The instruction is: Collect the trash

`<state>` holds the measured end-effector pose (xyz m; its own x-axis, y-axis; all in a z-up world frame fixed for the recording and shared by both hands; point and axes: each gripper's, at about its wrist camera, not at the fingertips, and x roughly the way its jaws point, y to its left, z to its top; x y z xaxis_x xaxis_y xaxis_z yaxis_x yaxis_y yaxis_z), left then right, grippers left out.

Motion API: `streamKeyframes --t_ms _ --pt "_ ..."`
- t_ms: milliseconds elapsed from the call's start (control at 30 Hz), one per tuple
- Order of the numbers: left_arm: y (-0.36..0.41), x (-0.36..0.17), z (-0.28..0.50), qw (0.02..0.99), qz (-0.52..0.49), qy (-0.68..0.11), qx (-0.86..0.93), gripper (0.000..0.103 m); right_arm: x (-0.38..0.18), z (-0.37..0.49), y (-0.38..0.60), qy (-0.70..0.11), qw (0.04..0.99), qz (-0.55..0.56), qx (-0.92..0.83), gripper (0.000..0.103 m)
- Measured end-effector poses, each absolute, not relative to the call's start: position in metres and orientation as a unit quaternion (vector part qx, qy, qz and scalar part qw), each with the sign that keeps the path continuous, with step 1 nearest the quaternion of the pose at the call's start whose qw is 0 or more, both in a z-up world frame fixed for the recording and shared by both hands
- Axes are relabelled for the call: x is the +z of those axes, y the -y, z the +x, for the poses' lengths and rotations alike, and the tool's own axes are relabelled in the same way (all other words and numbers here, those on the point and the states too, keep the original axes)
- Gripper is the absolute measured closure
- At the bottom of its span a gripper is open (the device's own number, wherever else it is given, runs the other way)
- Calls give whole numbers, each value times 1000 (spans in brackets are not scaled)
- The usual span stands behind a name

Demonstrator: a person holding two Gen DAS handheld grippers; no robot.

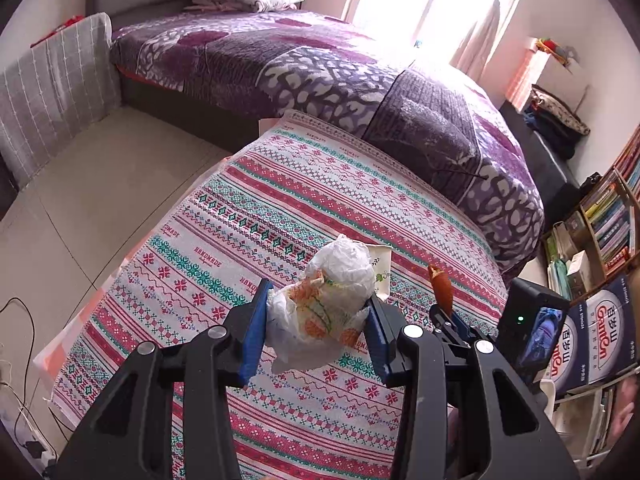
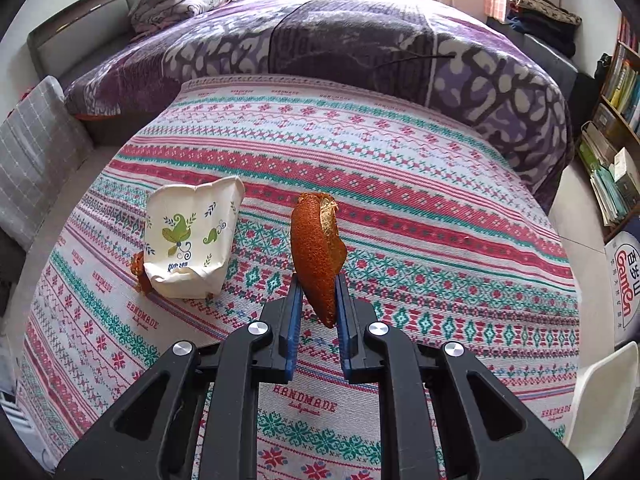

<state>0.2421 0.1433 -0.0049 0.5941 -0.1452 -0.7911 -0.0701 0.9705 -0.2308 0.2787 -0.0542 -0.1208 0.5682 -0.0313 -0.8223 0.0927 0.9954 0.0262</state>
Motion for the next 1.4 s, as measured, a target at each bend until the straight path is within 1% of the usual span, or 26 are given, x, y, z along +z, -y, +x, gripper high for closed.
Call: streamKeyframes --t_ms 233,500,733,900,1133,1400 --pt "-131 -7 238 888 -110 -447 -24 60 -85 253 65 -437 896 43 -59 88" --pt "-116 -7 230 892 -92 -441 -33 60 -63 221 88 -434 893 72 -98 88" --pt "-98 -13 224 892 -71 -444 -43 60 -56 195 111 -437 887 92 -115 88" --pt "-83 -19 221 890 -60 -449 -50 60 -62 176 126 -435 887 93 -128 88" --pt "-57 -29 216 888 -34 -454 -56 60 -65 167 146 -430 884 112 -142 88" --pt "-27 -28 207 893 -19 -444 -71 60 -52 157 165 -408 892 113 -160 88"
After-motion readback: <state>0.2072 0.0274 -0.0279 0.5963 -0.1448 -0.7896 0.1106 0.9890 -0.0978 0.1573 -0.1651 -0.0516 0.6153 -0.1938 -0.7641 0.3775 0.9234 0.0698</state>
